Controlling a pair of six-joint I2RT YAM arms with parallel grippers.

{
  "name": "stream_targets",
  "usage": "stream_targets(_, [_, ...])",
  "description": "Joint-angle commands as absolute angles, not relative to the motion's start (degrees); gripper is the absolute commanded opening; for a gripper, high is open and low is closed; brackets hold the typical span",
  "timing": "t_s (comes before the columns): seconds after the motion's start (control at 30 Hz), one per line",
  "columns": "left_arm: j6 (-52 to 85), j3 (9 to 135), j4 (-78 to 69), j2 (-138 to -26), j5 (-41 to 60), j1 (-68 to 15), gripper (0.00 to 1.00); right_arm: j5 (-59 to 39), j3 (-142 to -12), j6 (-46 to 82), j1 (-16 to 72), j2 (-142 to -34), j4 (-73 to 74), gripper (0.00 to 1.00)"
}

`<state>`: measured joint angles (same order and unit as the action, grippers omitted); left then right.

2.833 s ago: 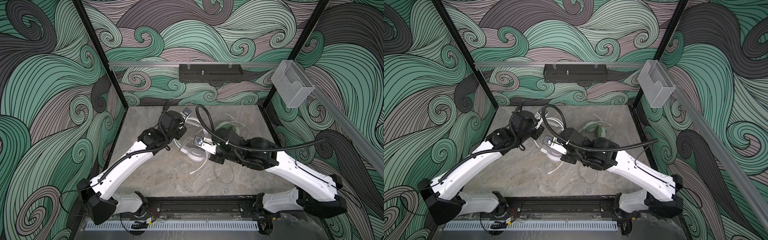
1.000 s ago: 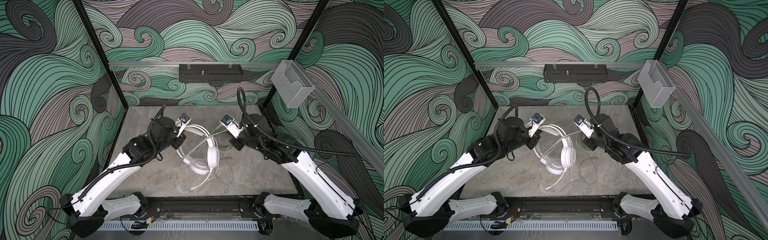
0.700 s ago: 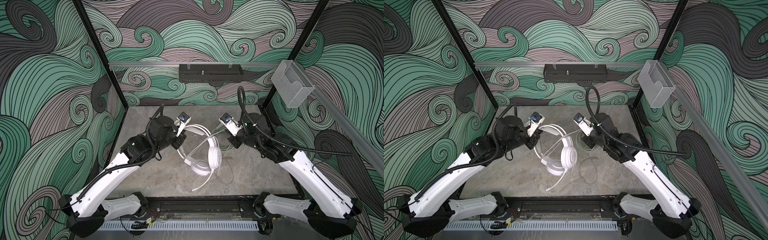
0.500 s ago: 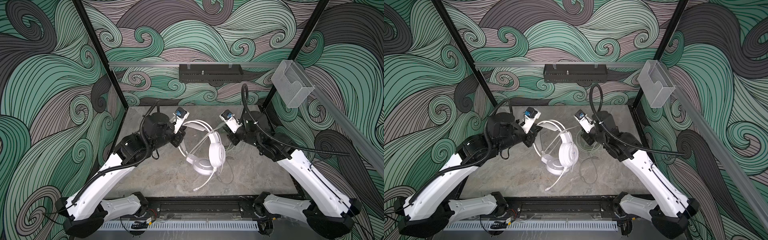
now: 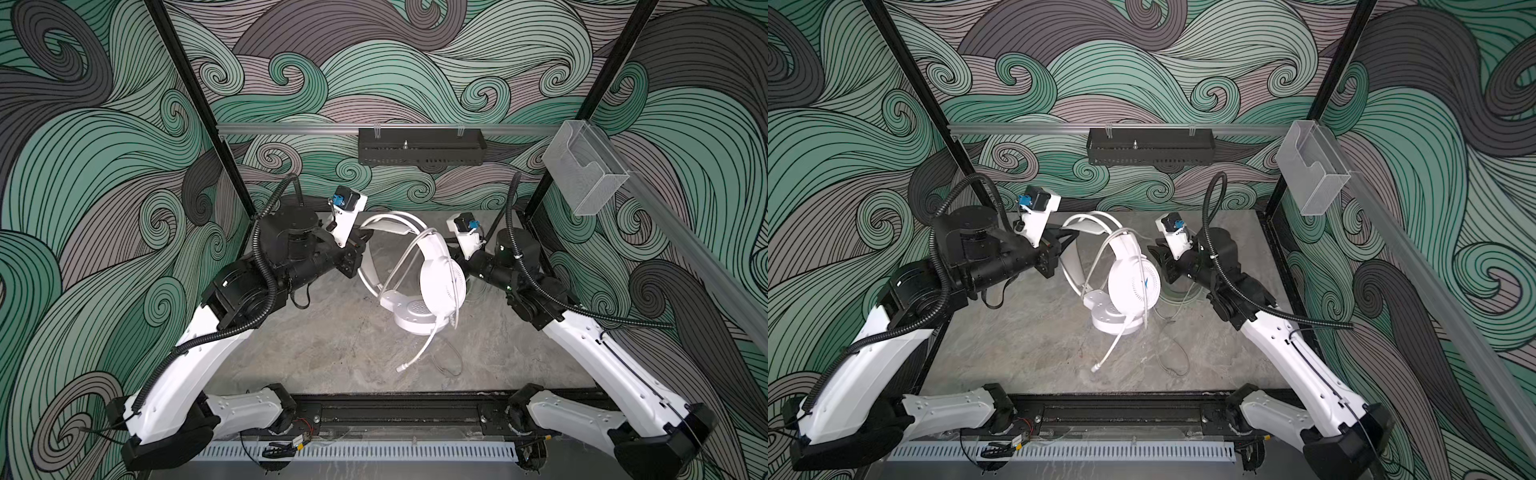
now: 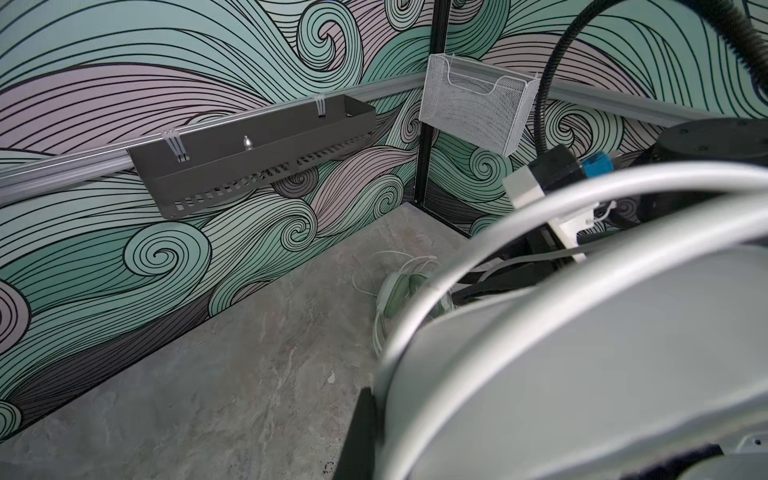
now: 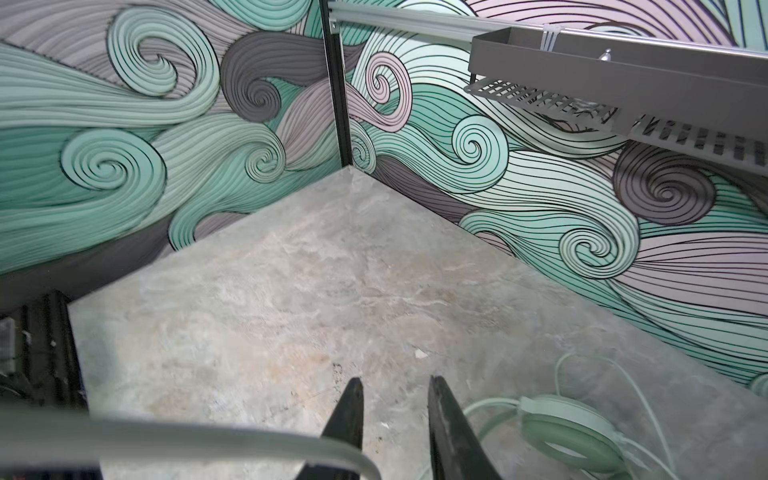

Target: Wrap the headphones

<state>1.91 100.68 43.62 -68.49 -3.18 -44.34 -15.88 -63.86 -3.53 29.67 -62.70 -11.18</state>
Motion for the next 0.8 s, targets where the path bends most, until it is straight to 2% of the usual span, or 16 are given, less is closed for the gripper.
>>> stream_targets(0.0, [5.5, 105.3, 42.9, -69.8, -1.9, -44.9, 0.0, -22.1, -63.3, 1.4, 28.5, -62.1, -2.4, 0.3])
stream_targets(0.17, [7.8, 107.2, 41.8, -71.2, -2.3, -44.9, 0.0, -24.8, -61.3, 3.6, 28.1, -62.6, 1.1, 0.34])
stream_targets(0.37, [10.4, 116.2, 45.5, -76.2, -4.0, -45.0, 0.0, -27.1, -59.1, 6.3, 28.0, -62.4, 3.8, 0.36])
stream_targets(0.53, [12.2, 121.7, 47.7, -78.9, -6.0, -45.0, 0.0, -27.7, -56.4, 7.8, 28.0, -61.1, 4.4, 0.36])
stream_targets(0.77, [14.4, 123.1, 46.1, -79.5, -6.3, -45.0, 0.0, -28.2, -53.5, 9.3, 28.0, -59.2, 3.9, 0.33])
